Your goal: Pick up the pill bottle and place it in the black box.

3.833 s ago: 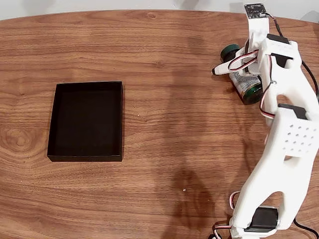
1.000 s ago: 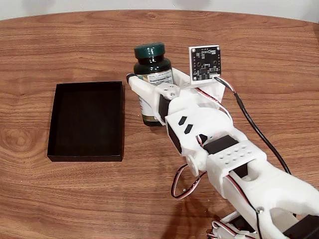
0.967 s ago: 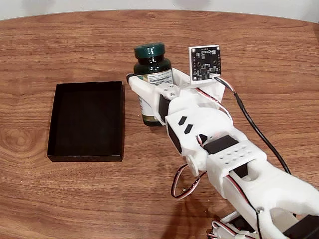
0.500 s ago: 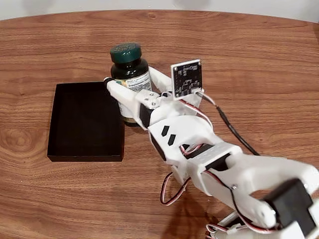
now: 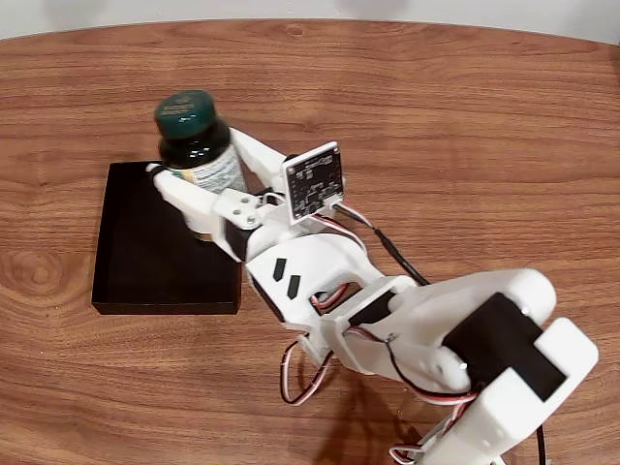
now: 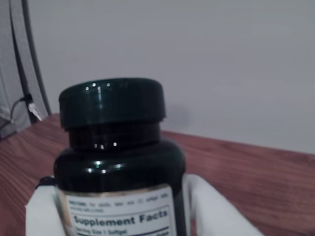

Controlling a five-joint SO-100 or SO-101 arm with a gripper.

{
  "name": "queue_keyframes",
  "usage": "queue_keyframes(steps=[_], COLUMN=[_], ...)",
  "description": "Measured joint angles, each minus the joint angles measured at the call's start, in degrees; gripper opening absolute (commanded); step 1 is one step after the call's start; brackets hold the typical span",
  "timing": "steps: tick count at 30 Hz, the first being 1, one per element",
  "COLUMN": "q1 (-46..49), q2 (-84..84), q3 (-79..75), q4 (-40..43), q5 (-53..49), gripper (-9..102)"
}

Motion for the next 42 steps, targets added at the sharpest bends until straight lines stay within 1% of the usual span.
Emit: queue_keyframes(steps=[4,12,18,23,42], q1=[-2.1,-7.2,-8.7,-8.8,-5.4], q2=[-2.4,-16.0,-24.7,-29.0,-44.0], q3=[-2.1,-7.6,-12.9,-17.1,-31.1], q4=[-3.1,-17.4,-23.7,-24.9,-24.9], q5=[0.0,2.5,4.1,4.2,3.1], gripper=[0,0,0,0,0])
